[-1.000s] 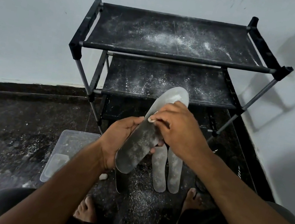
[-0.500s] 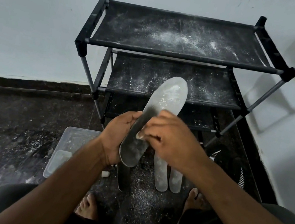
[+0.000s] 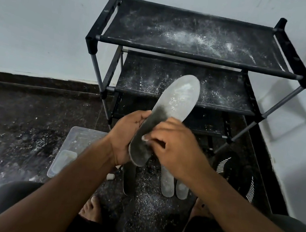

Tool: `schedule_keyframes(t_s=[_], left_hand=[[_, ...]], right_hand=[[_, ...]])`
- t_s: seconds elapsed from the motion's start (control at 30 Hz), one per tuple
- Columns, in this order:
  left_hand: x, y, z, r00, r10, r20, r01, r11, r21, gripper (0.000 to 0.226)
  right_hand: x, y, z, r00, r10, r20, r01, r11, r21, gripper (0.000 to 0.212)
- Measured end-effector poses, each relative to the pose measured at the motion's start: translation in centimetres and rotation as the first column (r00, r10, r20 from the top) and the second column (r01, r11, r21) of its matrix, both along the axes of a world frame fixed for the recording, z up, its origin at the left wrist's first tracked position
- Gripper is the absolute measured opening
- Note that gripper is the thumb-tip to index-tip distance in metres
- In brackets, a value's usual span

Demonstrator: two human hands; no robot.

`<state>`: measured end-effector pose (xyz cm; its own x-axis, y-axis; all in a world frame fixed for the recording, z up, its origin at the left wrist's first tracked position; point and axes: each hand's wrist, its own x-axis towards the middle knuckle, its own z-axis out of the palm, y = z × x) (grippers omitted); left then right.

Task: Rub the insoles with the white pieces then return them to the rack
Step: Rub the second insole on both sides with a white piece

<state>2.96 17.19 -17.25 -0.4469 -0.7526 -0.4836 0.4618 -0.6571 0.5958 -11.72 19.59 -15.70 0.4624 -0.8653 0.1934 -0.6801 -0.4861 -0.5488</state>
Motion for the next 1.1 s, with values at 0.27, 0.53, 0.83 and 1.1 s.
schedule_keyframes(t_s=[0.27,0.53,0.83,1.1], left_hand=[[-0.2,0.1,0.2,0.999,0.006,-0.044,-0.007,1.0,-0.024,0.04],[0.1,-0.4,-0.5,0.999,0.039,-0.003,-0.039,0.999,-0.032,0.037],[0.2,-0.3,-0.3,0.998,0.061,0.004,-0.061,0.997,-0.041,0.038],[0.6,-0.7,-1.1,0.995,0.096,0.039,-0.094,0.995,-0.04,0.038]], right_hand=[[-0.8,-0.6,0.2,0.996,-0.071,-0.047,0.067,0.995,-0.079,0.015],[-1.4,-1.0,0.5,0.99,-0.082,-0.119,0.064,0.987,-0.146,0.015],[-0.9,-0.6,0.2,0.989,-0.1,-0.113,0.081,0.984,-0.159,0.013],[-0.8,-0.4,0.0,0.991,-0.129,-0.035,0.125,0.988,-0.089,0.012]])
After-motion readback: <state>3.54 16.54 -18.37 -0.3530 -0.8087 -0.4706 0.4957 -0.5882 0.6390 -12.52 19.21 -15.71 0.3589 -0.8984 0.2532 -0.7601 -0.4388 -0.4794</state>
